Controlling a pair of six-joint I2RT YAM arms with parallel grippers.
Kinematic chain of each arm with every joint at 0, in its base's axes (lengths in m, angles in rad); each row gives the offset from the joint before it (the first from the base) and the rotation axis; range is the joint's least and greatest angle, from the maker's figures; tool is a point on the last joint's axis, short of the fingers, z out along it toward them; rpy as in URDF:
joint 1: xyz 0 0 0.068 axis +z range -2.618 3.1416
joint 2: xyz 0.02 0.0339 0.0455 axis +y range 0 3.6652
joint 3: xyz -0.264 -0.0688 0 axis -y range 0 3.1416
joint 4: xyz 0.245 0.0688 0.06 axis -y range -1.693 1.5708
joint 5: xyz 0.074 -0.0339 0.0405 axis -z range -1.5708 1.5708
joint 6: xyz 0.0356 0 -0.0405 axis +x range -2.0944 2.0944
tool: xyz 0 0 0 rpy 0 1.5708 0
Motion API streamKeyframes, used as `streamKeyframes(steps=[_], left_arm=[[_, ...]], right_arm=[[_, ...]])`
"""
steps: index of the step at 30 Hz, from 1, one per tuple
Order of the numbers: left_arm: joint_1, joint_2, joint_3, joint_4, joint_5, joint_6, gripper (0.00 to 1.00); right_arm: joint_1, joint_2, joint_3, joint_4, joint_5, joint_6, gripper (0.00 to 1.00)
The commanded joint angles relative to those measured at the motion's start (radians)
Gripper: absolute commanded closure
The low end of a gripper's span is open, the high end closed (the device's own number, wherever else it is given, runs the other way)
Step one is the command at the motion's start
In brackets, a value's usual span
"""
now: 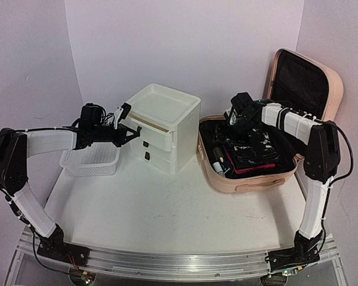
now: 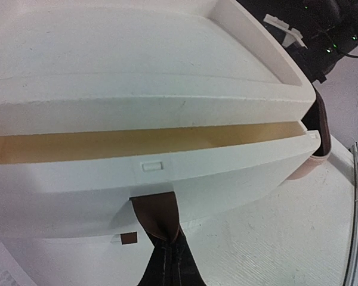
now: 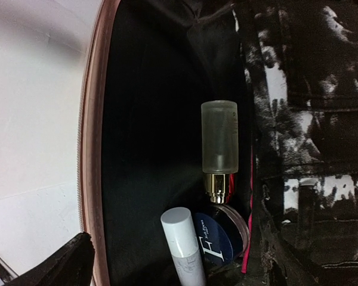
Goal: Open, take out, and arrange the luggage
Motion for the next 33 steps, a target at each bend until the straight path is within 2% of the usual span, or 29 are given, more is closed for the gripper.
streamKeyframes(steps=[1, 5, 7, 13, 18, 21, 31, 33], left_arm=[[-0.017, -0.128, -0.059, -0.054, -0.031, -0.006, 1.00], [-0.016, -0.145, -0.026, -0.178, -0.052, 0.030, 1.00], [-0.015, -0.145, -0.012, -0.219, -0.059, 0.034, 1.00], [-0.017, -0.163, 0.020, -0.323, -0.063, 0.037, 1.00], [-0.017, -0.213, -0.001, -0.347, -0.065, 0.010, 1.00], [-0.017, -0.232, -0.010, -0.358, -0.066, -0.001, 1.00], [-0.028, -0.220, 0.013, -0.366, -0.070, -0.008, 1.00], [-0.029, -0.230, 0.002, -0.369, -0.074, -0.010, 1.00]], right_arm=[[0.033, 0.039, 0.060, -0.030, 0.105, 0.017, 0.12], [0.045, 0.077, 0.071, -0.065, 0.144, 0.041, 0.23], [0.059, 0.078, 0.058, -0.068, 0.156, 0.033, 0.33], [0.093, 0.073, 0.007, -0.073, 0.140, 0.004, 0.34], [0.108, 0.073, -0.031, -0.064, 0.105, -0.007, 0.37], [0.121, 0.078, -0.051, -0.055, 0.094, -0.016, 0.45], [0.165, 0.129, -0.095, 0.024, 0.242, -0.046, 0.46], [0.183, 0.132, -0.107, 0.033, 0.288, -0.050, 0.48]])
